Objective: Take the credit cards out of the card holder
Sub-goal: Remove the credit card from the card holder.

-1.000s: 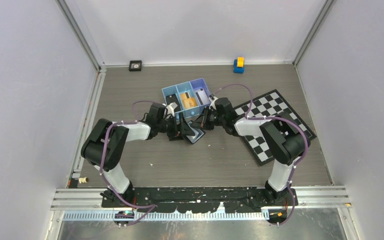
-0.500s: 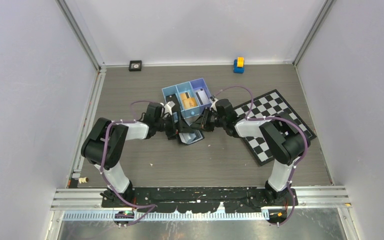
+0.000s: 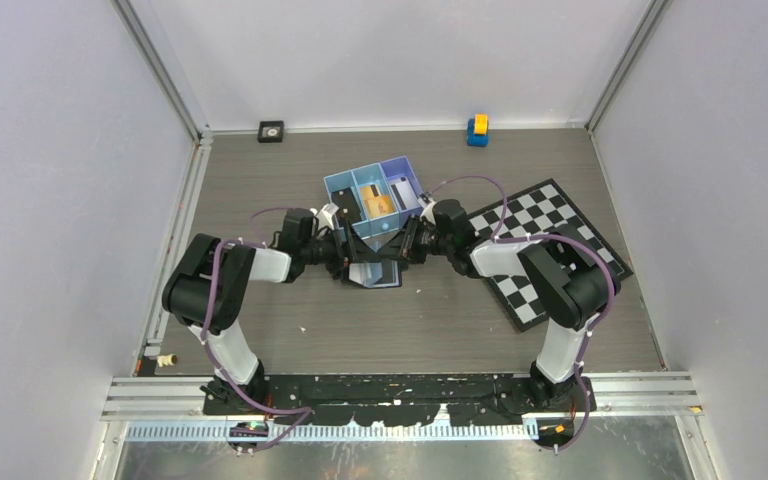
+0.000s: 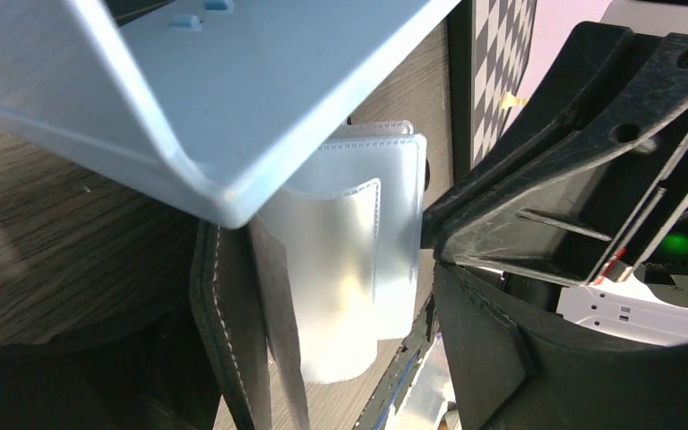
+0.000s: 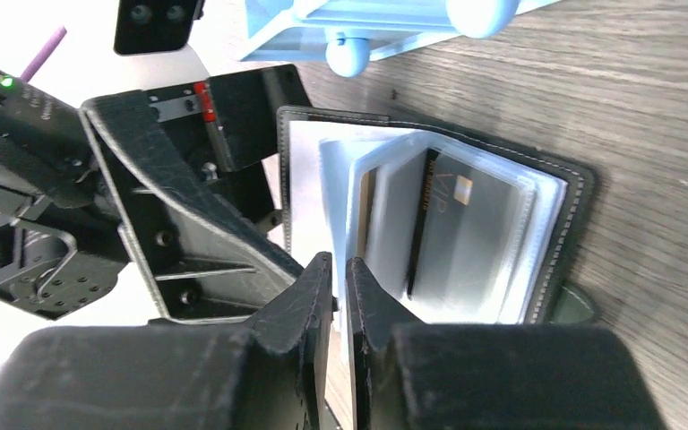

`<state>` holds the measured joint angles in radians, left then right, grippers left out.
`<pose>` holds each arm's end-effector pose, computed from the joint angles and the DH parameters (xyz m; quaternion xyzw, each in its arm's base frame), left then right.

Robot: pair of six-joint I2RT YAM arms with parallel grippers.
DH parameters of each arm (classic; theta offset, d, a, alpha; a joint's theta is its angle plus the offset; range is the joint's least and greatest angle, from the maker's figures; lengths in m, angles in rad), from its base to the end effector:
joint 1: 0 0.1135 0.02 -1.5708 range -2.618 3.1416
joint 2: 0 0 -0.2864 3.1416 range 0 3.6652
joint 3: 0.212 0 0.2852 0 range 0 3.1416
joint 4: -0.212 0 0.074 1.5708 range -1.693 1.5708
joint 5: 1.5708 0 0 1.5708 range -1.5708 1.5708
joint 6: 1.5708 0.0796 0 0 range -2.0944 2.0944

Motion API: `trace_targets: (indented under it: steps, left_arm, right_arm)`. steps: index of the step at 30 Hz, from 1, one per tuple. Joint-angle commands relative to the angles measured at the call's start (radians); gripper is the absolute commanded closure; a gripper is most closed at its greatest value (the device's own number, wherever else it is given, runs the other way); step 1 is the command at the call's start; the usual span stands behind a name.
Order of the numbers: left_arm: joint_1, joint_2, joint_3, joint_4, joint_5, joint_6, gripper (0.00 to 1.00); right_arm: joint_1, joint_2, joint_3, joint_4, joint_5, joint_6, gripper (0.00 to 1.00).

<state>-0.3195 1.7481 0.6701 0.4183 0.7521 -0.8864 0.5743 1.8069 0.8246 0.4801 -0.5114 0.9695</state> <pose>0.3244 -0.1646 0.0972 -0.0785 0.8471 -0.5037 0.1500 0.3293 0.2595 0.1243 0.0372 0.8417 0.4996 0.2012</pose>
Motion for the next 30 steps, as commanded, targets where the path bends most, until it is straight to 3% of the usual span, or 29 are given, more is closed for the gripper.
trace_targets:
  steps: [1, 13, 21, 26, 30]
  left_arm:
    - [0.005, 0.014, -0.002, 0.065, 0.014, -0.011, 0.21]
    - [0.004, 0.015, 0.012, -0.003, -0.002, 0.014, 0.23]
    - [0.004, -0.041, 0.035, -0.154, -0.098, 0.107, 0.24]
    - [-0.002, -0.068, 0.051, -0.239, -0.157, 0.15, 0.24]
    - [-0.003, -0.07, 0.057, -0.262, -0.173, 0.162, 0.25]
  right_arm:
    - [0.01, 0.012, 0.002, 0.116, -0.071, 0.053, 0.84]
    - [0.012, 0.025, 0.025, 0.086, -0.075, 0.043, 0.86]
    - [0.014, -0.093, 0.094, -0.4, 0.265, -0.18, 0.49]
    - [0.021, -0.092, 0.148, -0.542, 0.356, -0.232, 0.44]
    - [0.036, -0.152, 0.163, -0.627, 0.464, -0.292, 0.3]
